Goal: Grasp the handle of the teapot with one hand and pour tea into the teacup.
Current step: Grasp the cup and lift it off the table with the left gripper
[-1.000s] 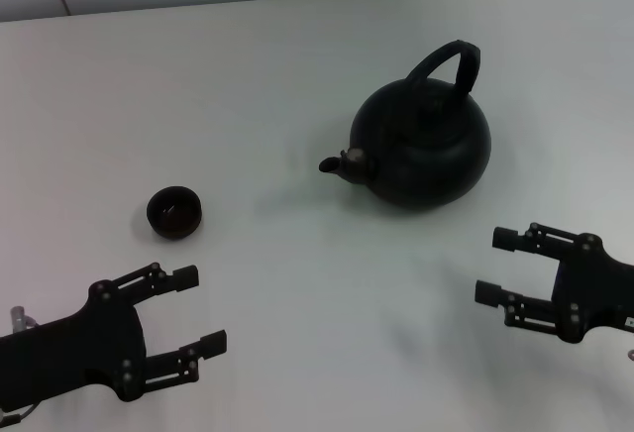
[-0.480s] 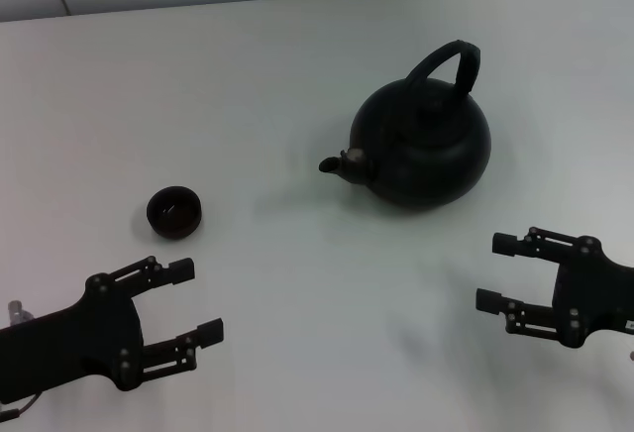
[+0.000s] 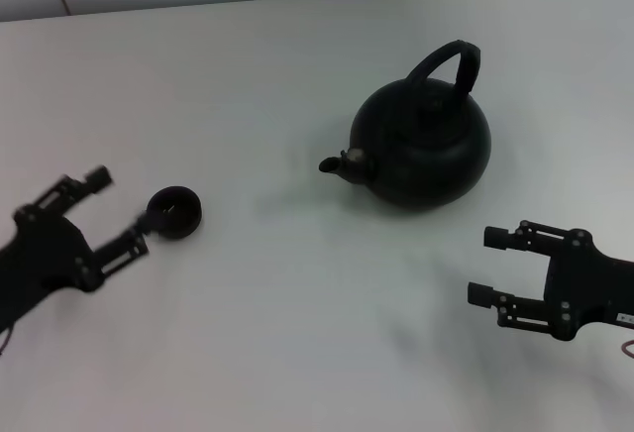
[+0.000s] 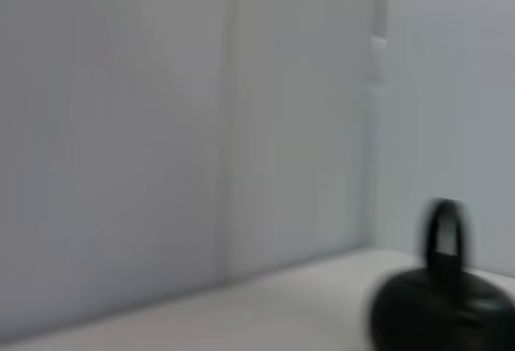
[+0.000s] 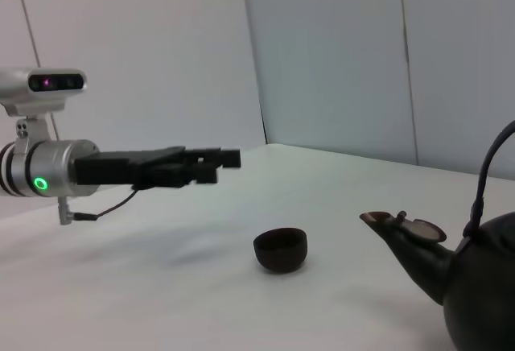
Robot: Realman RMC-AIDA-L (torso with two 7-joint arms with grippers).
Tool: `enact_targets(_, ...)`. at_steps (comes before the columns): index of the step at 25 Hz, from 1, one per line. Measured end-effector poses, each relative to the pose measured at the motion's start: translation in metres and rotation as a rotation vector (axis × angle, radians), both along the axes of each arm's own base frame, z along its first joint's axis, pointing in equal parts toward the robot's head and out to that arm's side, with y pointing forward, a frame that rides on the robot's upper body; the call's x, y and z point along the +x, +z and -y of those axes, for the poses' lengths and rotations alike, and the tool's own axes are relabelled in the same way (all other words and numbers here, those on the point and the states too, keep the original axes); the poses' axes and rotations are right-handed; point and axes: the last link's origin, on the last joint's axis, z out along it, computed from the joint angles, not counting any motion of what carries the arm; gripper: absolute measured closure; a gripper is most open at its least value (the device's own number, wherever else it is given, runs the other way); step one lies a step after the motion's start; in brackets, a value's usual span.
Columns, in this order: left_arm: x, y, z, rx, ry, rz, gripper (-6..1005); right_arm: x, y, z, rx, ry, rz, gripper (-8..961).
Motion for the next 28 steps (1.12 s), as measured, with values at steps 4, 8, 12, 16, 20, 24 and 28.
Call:
enact_targets(4, -0.007, 0.002, -0.006, 0.18, 0.051, -0.01, 201, 0.0, 0.0, -0.001, 0.003, 0.004, 0.002, 226)
enact_targets(8, -0.008, 0.001, -0.007, 0.205, 0.047, -0.028, 201, 0.0, 0.001, -0.002, 0.011, 0.003, 0.002, 226)
enact_targets(12, -0.014, -0.002, -0.012, 0.195, 0.07, -0.079, 202, 0.0, 0.002, -0.002, 0.017, 0.003, 0.005, 226)
enact_targets(16, -0.016, -0.013, -0.013, 0.127, 0.053, -0.156, 203, 0.001, 0.003, -0.003, 0.021, -0.002, 0.009, 226)
enact_targets(20, -0.018, -0.02, -0.016, 0.089, 0.043, -0.209, 204, 0.001, 0.003, -0.003, 0.023, -0.003, 0.012, 226)
enact_targets(24, -0.019, -0.029, -0.025, 0.068, 0.068, -0.265, 205, 0.0, 0.002, -0.005, 0.021, 0.001, 0.01, 226)
enact_targets(28, -0.017, -0.033, -0.032, 0.068, 0.078, -0.285, 205, -0.001, 0.002, -0.006, 0.021, 0.003, 0.009, 226)
